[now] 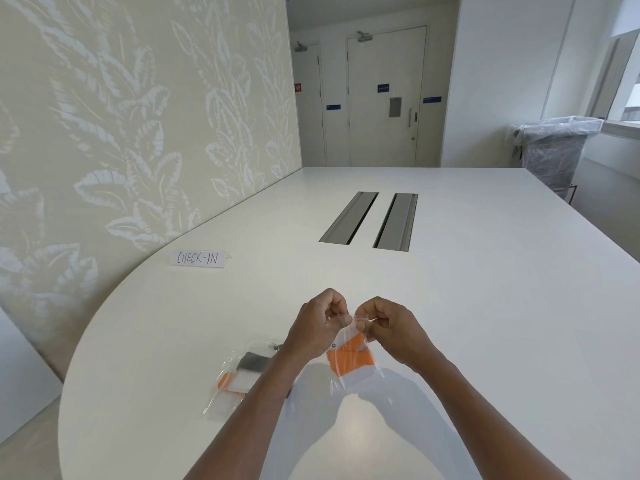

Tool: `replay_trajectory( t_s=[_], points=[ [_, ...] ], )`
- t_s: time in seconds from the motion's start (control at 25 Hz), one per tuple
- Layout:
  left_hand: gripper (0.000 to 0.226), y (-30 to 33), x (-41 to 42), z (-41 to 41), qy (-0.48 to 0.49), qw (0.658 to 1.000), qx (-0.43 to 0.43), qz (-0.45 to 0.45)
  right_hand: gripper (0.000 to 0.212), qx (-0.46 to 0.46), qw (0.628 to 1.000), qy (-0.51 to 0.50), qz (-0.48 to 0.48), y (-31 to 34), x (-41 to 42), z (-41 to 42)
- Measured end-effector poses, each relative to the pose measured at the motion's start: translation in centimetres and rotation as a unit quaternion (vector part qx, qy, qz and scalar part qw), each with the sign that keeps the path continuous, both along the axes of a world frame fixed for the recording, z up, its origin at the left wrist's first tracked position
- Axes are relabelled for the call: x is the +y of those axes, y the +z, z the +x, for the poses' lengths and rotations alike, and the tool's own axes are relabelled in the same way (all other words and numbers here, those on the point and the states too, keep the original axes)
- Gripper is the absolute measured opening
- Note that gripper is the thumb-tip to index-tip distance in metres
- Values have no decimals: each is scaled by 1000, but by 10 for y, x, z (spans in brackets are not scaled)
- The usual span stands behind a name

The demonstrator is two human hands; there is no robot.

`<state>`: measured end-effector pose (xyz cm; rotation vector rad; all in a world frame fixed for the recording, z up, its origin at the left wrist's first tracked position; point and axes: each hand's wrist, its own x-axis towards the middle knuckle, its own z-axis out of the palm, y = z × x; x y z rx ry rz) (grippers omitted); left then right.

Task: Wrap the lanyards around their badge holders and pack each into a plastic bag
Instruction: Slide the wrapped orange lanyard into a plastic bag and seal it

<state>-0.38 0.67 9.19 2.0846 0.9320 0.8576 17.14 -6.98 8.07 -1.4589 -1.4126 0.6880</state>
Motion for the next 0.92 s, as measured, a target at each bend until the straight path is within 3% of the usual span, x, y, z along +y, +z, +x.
replay_trajectory(
  t_s=[0.28, 0.44, 0.72, 0.92],
  points=[
    [5, 3, -2, -6, -9, 992, 77, 97, 14, -19, 1000, -11, -2, 3, -4, 4],
    [7, 5, -3, -5, 5, 988, 76, 135, 16, -11, 1000, 25, 14, 7, -6, 5],
    [5, 12, -12, -2, 29, 988, 50, 142, 33, -64, 997, 20, 32, 13, -3, 13],
    [12, 10, -15, 2, 36, 994, 44, 94, 25, -174, 982, 38, 58, 18, -7, 17]
  ],
)
